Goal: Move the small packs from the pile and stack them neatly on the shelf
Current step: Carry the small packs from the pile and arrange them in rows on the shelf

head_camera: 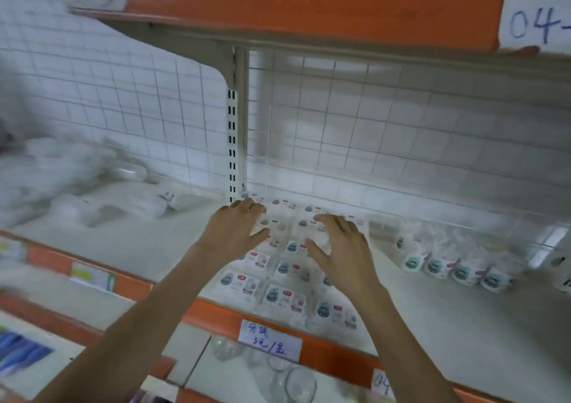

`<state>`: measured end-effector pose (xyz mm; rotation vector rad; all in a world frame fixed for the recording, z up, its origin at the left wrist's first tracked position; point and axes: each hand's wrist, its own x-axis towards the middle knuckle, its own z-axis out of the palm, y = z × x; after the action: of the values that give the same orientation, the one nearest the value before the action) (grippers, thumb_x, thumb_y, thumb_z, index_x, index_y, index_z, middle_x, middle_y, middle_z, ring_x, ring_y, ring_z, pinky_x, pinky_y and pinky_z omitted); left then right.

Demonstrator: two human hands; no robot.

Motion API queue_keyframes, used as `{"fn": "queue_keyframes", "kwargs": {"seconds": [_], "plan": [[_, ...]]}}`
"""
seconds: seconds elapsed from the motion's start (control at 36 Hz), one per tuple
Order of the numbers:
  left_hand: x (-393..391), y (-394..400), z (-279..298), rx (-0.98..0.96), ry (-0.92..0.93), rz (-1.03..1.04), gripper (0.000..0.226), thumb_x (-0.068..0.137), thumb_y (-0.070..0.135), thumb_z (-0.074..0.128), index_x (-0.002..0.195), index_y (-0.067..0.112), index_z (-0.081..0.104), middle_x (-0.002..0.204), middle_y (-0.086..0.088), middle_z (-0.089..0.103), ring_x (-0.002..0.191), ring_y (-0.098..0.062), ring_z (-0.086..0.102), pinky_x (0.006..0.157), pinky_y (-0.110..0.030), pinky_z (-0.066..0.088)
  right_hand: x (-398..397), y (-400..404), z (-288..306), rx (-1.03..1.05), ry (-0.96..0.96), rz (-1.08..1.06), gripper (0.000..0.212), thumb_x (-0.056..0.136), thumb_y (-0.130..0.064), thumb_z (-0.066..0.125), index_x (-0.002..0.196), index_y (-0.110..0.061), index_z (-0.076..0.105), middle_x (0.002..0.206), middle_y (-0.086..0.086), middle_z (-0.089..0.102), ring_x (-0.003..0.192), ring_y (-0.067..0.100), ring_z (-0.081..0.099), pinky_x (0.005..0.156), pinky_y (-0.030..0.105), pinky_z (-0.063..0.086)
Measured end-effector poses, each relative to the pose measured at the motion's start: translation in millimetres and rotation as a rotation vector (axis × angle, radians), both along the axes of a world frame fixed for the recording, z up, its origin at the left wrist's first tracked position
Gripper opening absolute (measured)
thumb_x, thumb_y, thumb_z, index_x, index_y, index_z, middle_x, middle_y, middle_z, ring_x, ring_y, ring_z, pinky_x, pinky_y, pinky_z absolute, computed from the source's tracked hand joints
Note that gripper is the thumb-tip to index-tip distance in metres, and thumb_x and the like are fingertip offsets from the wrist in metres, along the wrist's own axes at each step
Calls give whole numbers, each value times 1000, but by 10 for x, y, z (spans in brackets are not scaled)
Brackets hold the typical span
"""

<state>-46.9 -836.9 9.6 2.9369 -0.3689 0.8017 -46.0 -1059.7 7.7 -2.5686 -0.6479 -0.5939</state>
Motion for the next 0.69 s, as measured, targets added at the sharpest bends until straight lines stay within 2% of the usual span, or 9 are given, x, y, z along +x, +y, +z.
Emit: {"fn": "queue_keyframes", "kwargs": {"seconds": [0.06, 0.11, 0.19, 0.31, 0.42, 0.53, 0.61, 0.69], "plan": [[-308, 247, -8, 16, -22, 40, 41, 78, 43, 46, 96, 12, 66, 84, -5, 65, 69, -24, 65, 54, -31, 53, -174, 229, -12, -18, -26, 61, 43, 86, -42, 50, 120, -17, 57, 121, 3, 60, 109, 25, 56, 89, 39, 44], [-646, 497, -60, 16, -15, 100, 45, 76, 45, 40, 93, 13, 66, 79, -3, 64, 64, -22, 64, 49, -29, 50, -365, 480, -62, -21, -35, 140, 43, 83, -44, 45, 112, -16, 61, 111, 3, 64, 98, 25, 60, 79, 37, 48], [-1200, 853, -181, -9, 11, 223, 45, 76, 45, 41, 93, 12, 67, 78, -2, 64, 64, -23, 64, 51, -30, 50, -672, 892, -210, -18, -15, 261, 37, 83, -40, 51, 111, -18, 60, 111, 0, 63, 98, 23, 60, 80, 36, 48], [-1952, 1284, -390, -78, 89, 393, 43, 76, 45, 42, 93, 13, 66, 79, -3, 64, 70, -26, 65, 58, -32, 52, -1131, 1439, -417, 1, 55, 406, 41, 83, -44, 43, 108, -18, 62, 107, -3, 64, 95, 20, 61, 77, 37, 52], [-2651, 1629, -574, -178, 137, 544, 30, 78, 31, 63, 99, 9, 65, 92, -9, 66, 81, -29, 65, 64, -35, 53, -1566, 1879, -618, 10, 103, 483, 36, 81, -37, 50, 110, -19, 61, 111, -2, 63, 102, 22, 59, 82, 38, 49], [-3251, 1866, -706, -201, 182, 618, 28, 73, 25, 72, 95, 9, 65, 88, -9, 63, 71, -29, 65, 54, -30, 49, -1937, 2191, -694, 9, 174, 530, 39, 81, -34, 50, 114, -16, 60, 114, 1, 62, 106, 23, 57, 86, 37, 46], [-3564, 2004, -768, -254, 174, 672, 28, 74, 23, 74, 98, 12, 64, 93, -8, 63, 74, -29, 64, 57, -30, 48, -2155, 2367, -703, -10, 209, 559, 44, 84, -39, 44, 120, -18, 57, 121, -2, 58, 112, 19, 52, 91, 32, 42], [-3789, 2102, -788, -257, 167, 680, 28, 73, 21, 75, 97, 10, 66, 97, -9, 65, 76, -29, 66, 59, -30, 49, -2291, 2537, -714, -40, 225, 599, 39, 90, -33, 53, 126, -19, 53, 127, -4, 54, 117, 14, 47, 94, 26, 38]]}}
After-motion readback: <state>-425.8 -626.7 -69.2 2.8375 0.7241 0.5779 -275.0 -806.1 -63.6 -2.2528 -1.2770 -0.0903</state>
